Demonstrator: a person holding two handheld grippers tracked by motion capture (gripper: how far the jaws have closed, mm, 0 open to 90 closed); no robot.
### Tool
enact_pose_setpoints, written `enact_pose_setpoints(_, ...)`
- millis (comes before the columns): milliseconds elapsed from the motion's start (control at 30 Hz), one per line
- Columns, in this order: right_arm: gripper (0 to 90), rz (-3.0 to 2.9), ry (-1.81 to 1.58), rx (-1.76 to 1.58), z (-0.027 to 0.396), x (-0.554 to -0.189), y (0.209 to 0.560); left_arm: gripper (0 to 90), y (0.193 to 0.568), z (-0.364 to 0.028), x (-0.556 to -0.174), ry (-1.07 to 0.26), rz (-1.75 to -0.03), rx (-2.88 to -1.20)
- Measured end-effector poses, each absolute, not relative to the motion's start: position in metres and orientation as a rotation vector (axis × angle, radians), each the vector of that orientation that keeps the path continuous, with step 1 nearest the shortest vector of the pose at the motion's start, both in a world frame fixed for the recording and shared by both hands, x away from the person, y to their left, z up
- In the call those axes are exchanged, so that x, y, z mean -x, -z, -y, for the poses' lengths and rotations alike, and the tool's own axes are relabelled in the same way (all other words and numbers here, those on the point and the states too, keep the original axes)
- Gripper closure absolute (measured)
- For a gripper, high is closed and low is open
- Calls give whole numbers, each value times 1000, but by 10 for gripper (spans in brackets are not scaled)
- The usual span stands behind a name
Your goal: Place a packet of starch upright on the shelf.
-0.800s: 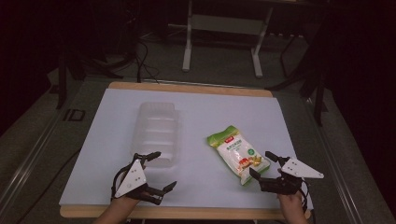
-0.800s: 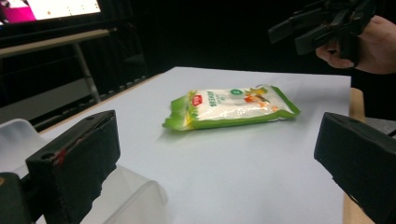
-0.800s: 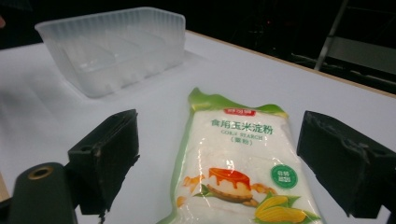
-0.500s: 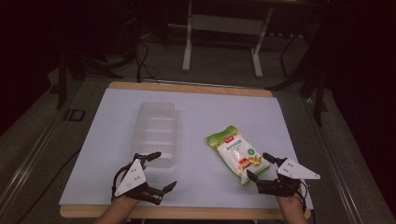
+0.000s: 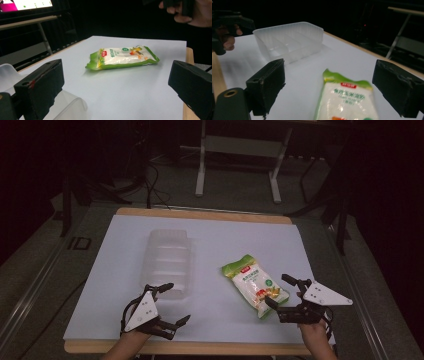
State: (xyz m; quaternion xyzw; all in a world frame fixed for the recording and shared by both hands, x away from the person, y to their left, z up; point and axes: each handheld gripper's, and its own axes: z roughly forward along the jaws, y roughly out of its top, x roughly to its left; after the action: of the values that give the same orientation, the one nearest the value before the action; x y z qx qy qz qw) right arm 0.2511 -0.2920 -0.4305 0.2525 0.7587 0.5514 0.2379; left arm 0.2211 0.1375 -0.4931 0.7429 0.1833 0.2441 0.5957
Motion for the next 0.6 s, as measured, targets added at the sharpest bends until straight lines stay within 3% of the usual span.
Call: enact_pose_setpoints(600, 130, -2009, -1500, -598, 281, -286, 385, 5, 493, -137, -221, -564, -420, -1727)
